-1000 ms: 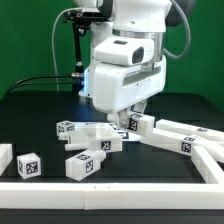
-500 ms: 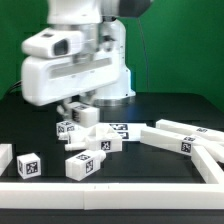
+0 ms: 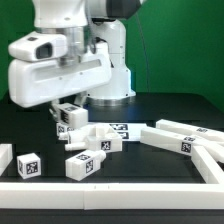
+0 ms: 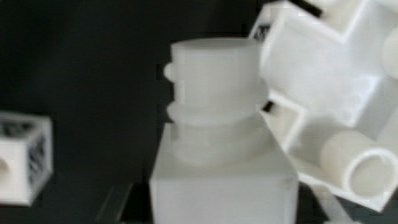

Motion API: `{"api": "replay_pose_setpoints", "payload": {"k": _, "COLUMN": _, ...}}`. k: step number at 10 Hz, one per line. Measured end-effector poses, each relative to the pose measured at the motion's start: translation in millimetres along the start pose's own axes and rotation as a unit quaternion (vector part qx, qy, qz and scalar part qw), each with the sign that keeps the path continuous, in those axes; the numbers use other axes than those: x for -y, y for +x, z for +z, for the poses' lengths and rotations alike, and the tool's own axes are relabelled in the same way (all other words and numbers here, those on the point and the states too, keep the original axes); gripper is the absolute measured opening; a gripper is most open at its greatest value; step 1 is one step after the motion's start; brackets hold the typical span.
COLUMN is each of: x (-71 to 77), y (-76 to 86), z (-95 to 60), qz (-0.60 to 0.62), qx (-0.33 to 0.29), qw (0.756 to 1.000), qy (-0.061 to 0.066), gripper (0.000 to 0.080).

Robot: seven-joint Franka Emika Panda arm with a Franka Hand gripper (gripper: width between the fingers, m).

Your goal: Assemble chair

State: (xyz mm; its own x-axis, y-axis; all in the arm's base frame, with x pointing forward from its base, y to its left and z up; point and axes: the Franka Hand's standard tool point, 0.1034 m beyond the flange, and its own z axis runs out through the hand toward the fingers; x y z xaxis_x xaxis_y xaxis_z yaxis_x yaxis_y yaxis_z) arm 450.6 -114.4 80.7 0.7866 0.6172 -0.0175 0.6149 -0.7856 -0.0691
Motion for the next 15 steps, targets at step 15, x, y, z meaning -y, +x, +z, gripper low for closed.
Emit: {"api": "replay_pose_setpoints", "payload": {"k": 15, "x": -28.4, "y": -83.2, "z": 61.5, "qz": 0.144, "qx": -0.019, "qw": 0.989, "qy": 0.007, "gripper": 0.0282}}
